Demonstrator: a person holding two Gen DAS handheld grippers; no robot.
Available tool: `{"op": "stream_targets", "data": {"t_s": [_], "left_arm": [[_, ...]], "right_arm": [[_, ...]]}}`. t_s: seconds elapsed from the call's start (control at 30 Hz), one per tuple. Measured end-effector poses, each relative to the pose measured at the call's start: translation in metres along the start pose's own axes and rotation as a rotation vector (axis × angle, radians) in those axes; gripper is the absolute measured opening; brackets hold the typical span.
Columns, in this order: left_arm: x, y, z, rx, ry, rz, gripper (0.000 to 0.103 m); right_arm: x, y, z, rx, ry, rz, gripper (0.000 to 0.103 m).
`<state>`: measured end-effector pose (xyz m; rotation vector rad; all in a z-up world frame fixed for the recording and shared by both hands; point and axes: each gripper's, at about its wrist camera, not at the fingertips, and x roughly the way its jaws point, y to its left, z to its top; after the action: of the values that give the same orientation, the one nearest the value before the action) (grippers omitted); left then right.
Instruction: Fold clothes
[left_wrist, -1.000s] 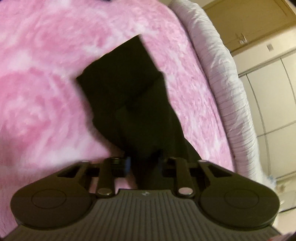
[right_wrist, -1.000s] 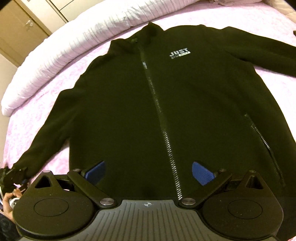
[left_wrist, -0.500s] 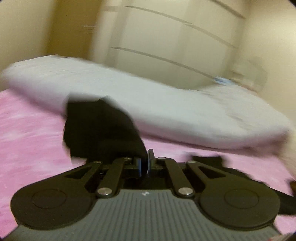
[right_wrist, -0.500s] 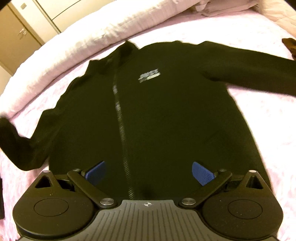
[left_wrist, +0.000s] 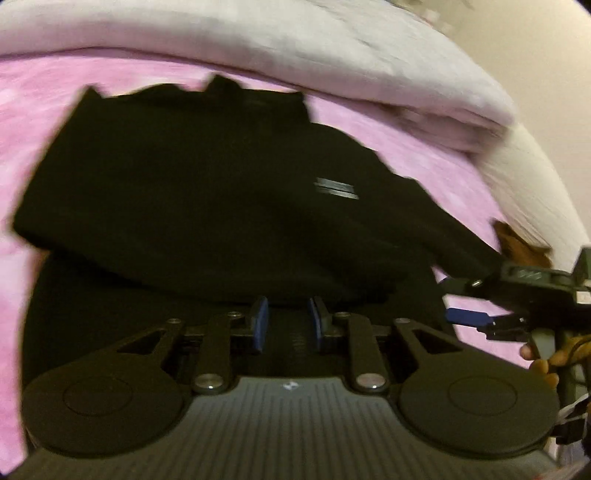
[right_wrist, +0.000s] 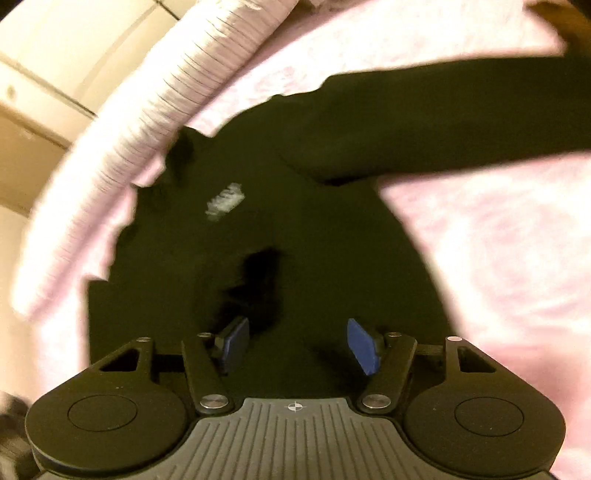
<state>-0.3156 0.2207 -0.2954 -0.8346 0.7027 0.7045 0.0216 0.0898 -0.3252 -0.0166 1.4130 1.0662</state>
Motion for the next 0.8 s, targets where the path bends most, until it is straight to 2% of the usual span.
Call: {"op": "stream_targets", "data": {"t_s": [0.03, 0.1, 0.17, 0.27, 0.37, 0.4, 0.43, 0.47, 0.5, 0.63, 0.73, 0.77, 0.8], "left_arm": [[0.005, 0.011, 0.010, -0.020, -0.008, 0.029, 0.020], [-0.005, 0.020, 0.010, -0.060, -0.023, 0.078, 0.020], [-0.007, 0.034, 0.016, -0.092, -0.032, 0.112, 0.020], [-0.013, 0.045, 0.020, -0.101, -0.044, 0.146, 0.020], [-0.013, 0.051, 0.024, -0.115, -0.051, 0.150, 0.020], [-0.013, 0.053, 0.026, -0.118, -0.054, 0.151, 0.020], [-0.012, 0.055, 0.028, -0.121, -0.058, 0.152, 0.020], [-0.012, 0.056, 0.030, -0.124, -0.062, 0.153, 0.020], [-0.013, 0.057, 0.034, -0.122, -0.077, 0.152, 0.020], [-0.018, 0.058, 0.047, -0.113, -0.124, 0.155, 0.020], [-0.014, 0.059, 0.051, -0.103, -0.120, 0.164, 0.020], [-0.008, 0.059, 0.051, -0.097, -0.111, 0.168, 0.020], [-0.002, 0.059, 0.051, -0.090, -0.102, 0.173, 0.020]], "right_arm": [[0.006, -0.002, 0.001, 0.051, 0.002, 0.050, 0.064], [0.019, -0.007, 0.004, 0.149, 0.006, 0.147, 0.064], [0.035, -0.007, 0.002, 0.202, 0.018, 0.192, 0.065], [0.047, 0.001, 0.005, 0.161, -0.002, 0.184, 0.068], [0.059, 0.009, 0.008, 0.120, -0.021, 0.177, 0.068], [0.063, 0.012, 0.009, 0.106, -0.028, 0.174, 0.063], [0.067, 0.015, 0.010, 0.093, -0.034, 0.172, 0.049], [0.072, 0.018, 0.011, 0.079, -0.041, 0.169, 0.024], [0.074, 0.022, 0.012, 0.056, -0.053, 0.169, 0.023], [0.018, 0.071, 0.037, -0.293, -0.291, 0.221, 0.021], [-0.010, 0.075, 0.055, -0.368, -0.419, 0.214, 0.021], [-0.011, 0.068, 0.062, -0.363, -0.426, 0.187, 0.021], [-0.004, 0.057, 0.069, -0.337, -0.397, 0.143, 0.021]]}}
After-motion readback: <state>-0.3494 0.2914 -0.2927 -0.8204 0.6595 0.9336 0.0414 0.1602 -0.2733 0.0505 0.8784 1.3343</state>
